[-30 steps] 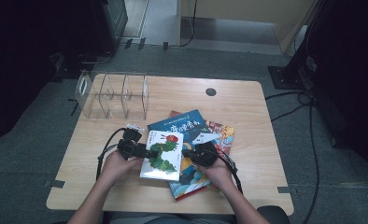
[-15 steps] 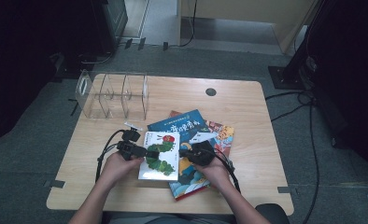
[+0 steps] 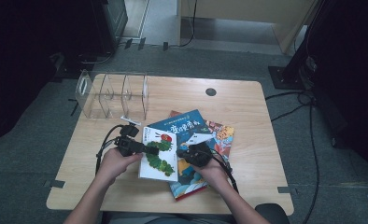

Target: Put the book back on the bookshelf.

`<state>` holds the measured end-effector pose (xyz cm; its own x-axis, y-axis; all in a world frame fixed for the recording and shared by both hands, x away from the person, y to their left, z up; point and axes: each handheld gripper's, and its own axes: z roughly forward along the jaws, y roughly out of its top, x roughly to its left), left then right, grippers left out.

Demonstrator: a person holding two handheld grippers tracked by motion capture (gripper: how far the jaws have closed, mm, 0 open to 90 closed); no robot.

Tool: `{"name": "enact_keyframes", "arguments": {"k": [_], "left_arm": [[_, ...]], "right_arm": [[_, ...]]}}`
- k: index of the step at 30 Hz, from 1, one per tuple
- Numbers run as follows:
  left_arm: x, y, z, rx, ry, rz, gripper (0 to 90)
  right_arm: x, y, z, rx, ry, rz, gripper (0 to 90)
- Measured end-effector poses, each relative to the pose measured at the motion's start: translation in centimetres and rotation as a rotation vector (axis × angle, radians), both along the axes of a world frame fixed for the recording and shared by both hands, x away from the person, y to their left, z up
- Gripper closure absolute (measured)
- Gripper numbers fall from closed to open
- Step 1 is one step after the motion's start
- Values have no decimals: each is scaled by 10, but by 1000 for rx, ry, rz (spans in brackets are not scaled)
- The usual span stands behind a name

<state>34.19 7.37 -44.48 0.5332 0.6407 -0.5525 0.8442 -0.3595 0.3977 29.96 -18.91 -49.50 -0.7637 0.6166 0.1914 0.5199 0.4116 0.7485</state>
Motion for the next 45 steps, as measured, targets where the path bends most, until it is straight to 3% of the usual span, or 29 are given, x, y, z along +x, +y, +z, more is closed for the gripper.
{"name": "enact_keyframes", "arguments": {"k": [1,6,7,13,16,18,23,25,30,34,37,45], "left_arm": [[0,-3,8,42,-27,-14,520],[5,-5,18,8,-13,-29,624],[8,-8,21,31,-3,-45,635],[13,-15,27,54,18,-45,697],[14,-20,35,75,21,-69,722],[17,-22,41,92,22,-87,768],[19,-32,54,208,-5,-131,787],[19,-32,56,217,-12,-134,788],[20,-30,62,237,-45,-129,787],[18,-24,68,248,-100,-127,787],[19,-15,71,258,-96,-90,787],[23,-1,78,279,-85,-54,787]], "right_arm": [[-2,4,0,-9,-24,14,900],[-4,7,0,-12,-29,28,900],[-4,7,0,-13,-29,29,900],[-4,5,0,-1,-12,42,884],[-6,3,1,-14,-18,48,874],[-6,2,1,-16,-20,45,874],[-5,3,1,-10,-23,50,860],[-4,3,1,-11,-26,53,852],[0,-2,1,8,-13,30,770],[1,-3,1,6,-30,28,737],[2,-4,0,1,-42,25,706],[6,-5,1,-47,-91,6,612]]}}
